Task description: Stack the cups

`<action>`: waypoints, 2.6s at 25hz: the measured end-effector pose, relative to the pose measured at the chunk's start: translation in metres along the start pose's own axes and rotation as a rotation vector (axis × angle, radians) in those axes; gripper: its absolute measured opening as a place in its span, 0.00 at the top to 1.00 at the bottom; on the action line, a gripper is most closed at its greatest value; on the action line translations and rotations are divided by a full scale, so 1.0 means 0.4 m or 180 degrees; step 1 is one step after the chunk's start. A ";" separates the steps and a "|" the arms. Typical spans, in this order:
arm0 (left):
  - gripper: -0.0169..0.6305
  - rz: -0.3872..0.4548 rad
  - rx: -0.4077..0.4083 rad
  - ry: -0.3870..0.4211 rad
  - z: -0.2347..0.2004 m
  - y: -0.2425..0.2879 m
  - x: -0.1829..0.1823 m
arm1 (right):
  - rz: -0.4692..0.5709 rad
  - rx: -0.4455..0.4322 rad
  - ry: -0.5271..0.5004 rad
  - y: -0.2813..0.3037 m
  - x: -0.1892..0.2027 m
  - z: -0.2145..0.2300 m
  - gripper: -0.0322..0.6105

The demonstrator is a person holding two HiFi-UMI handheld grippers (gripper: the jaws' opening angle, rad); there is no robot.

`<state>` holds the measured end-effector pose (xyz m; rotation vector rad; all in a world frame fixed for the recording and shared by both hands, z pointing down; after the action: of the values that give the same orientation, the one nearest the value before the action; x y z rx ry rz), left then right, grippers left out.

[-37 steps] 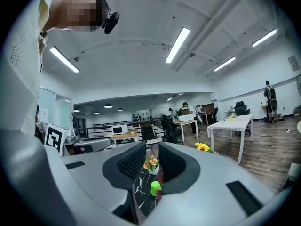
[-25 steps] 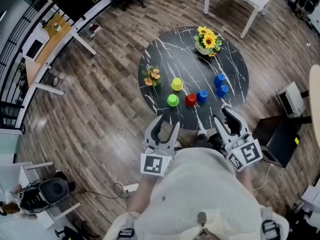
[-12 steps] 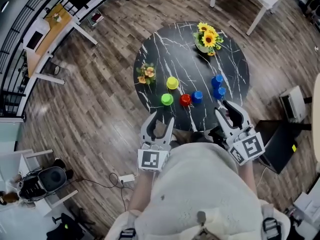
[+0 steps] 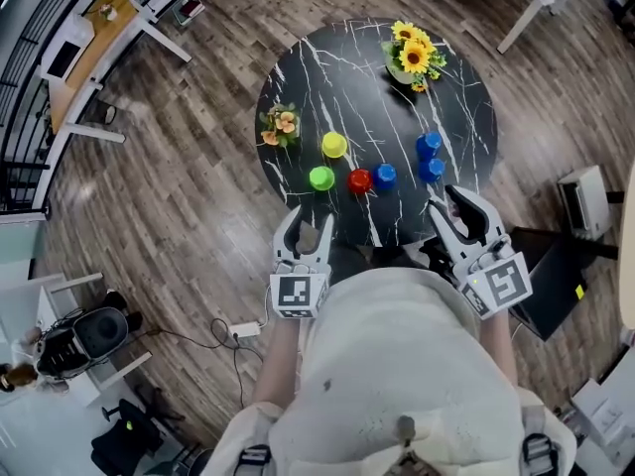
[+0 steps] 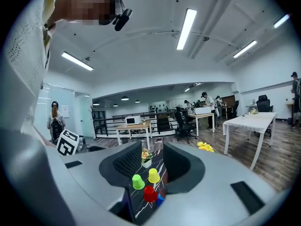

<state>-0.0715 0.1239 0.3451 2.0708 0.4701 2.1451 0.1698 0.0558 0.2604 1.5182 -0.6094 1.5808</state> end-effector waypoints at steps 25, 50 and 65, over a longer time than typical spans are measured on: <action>0.65 -0.1156 0.0870 0.0469 -0.226 0.276 0.402 | -0.0305 0.0862 0.0422 0.204 0.044 -0.152 0.72; 0.57 -0.1362 0.1393 0.1076 -0.258 0.403 0.536 | -0.0574 0.0864 0.0771 0.298 0.170 -0.172 0.73; 0.57 -0.1399 0.1429 0.1190 -0.191 0.420 0.541 | -0.0658 0.0728 0.0802 0.295 0.191 -0.096 0.74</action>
<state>-0.1379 0.0198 0.6014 1.5095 1.4151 2.2805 0.0575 0.0426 0.3523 1.4602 -0.1292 1.6869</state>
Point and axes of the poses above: the fingertips, and each gripper's own axes: y forward along the fingers, z to its right, x out of its underside, the point moved 5 cm from there along -y, backward along the fingers, and after that the axes turned 4 degrees about -x, right-handed, at the moved point
